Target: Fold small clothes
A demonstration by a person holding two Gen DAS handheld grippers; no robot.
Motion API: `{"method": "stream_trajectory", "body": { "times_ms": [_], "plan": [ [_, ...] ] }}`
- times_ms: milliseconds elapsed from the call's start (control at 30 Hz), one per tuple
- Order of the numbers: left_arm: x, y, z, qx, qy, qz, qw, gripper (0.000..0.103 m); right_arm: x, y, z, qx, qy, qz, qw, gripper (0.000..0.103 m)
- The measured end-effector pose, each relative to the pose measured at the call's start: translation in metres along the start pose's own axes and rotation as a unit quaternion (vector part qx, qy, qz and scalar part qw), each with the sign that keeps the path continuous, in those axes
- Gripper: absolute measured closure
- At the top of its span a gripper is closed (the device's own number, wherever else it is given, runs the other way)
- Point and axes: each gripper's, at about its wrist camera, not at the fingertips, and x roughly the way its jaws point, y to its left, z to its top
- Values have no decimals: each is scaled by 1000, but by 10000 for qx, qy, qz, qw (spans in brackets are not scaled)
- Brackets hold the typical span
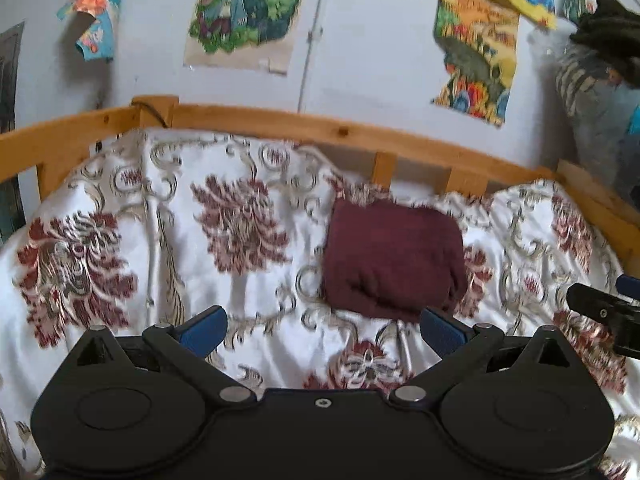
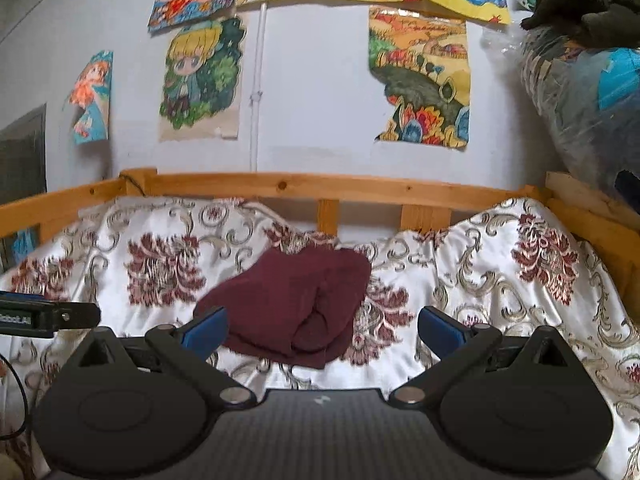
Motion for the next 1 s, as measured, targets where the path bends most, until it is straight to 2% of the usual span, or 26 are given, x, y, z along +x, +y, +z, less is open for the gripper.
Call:
{"method": "stream_trajectory", "body": {
  "times_ms": [233, 567, 1000],
  "plan": [
    [12, -9, -12, 513, 75, 222, 9984, 1, 3, -3, -16, 100, 238, -193, 9995, 0],
    [13, -14, -15, 698, 120, 224, 9972, 1, 9, -11, -22, 339, 398, -265, 9983, 0],
    [12, -15, -15, 718, 111, 258, 9970, 1, 6, -13, -22, 425, 390, -242, 9980, 0]
  ]
}}
